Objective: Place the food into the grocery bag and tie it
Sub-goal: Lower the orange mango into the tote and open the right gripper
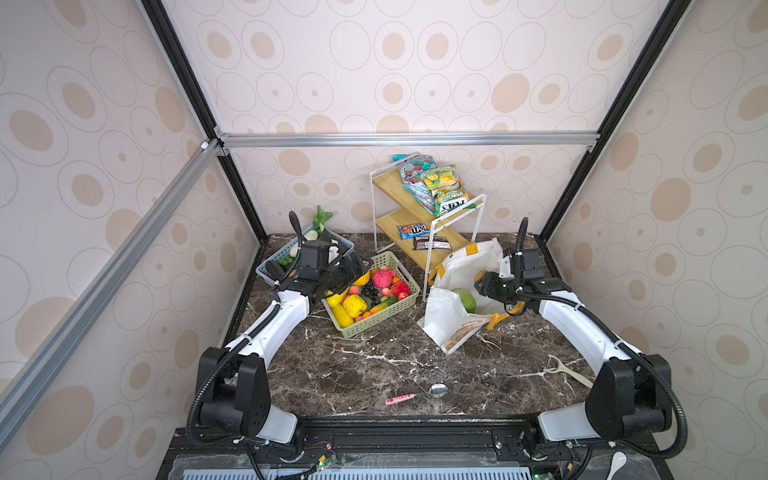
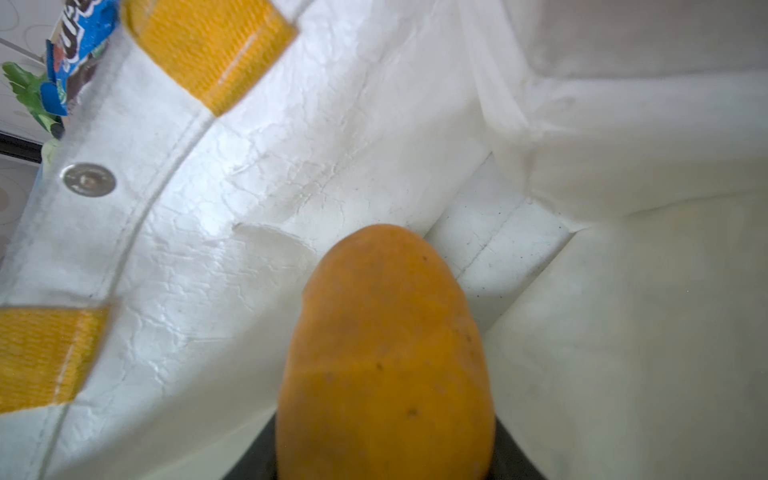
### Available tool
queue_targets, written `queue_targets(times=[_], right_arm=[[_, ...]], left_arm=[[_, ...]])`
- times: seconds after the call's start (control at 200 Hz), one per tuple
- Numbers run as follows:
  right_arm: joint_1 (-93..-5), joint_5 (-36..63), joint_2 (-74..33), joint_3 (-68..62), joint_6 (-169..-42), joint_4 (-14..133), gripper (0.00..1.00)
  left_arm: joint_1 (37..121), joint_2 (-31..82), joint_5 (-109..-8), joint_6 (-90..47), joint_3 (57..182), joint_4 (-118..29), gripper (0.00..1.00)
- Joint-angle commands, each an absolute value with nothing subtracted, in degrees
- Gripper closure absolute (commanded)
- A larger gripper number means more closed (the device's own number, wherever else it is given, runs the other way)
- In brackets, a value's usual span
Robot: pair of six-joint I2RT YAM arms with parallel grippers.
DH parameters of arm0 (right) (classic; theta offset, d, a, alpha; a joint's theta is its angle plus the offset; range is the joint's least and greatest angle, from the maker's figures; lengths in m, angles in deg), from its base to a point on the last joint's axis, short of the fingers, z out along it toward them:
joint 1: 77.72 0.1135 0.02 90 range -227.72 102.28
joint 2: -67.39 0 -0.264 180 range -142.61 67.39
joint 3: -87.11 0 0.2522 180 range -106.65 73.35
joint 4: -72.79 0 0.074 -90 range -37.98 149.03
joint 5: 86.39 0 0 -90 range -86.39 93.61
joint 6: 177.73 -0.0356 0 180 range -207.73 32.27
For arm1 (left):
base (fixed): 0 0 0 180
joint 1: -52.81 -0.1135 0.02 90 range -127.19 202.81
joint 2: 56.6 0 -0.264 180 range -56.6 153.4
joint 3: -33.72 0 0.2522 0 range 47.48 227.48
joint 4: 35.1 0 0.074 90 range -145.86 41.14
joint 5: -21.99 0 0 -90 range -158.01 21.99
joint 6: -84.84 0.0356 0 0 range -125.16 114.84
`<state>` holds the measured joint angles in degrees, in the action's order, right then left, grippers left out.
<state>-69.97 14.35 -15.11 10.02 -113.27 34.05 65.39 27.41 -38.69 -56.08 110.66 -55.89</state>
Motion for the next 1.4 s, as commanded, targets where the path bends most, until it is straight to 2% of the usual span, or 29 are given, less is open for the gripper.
queue_targets(times=[0.0,0.575,1.105,1.2,1.395], right_arm=[[-70.15,14.77,-16.96,7.35,-111.99,31.34,0.48],[-70.15,12.2,-24.34,0.54,-108.46,22.01,0.48],[-70.15,11.41,-30.13,-0.83,-107.83,21.1,0.46],[-70.14,11.52,-30.99,-1.02,-107.94,21.1,0.42],[-70.12,11.6,-30.81,-2.22,-107.79,20.36,0.24]], left_arm=[[65.9,26.25,-39.17,-53.84,111.45,-55.11,0.12],[66.58,26.13,-40.75,-52.24,111.46,-55.44,0.12],[66.67,26.9,-42.19,-52.1,111.46,-54.79,0.12],[66.62,27.13,-42.74,-52.18,111.46,-54.97,0.12],[66.7,27.77,-42.89,-52.22,111.9,-55.01,0.12]])
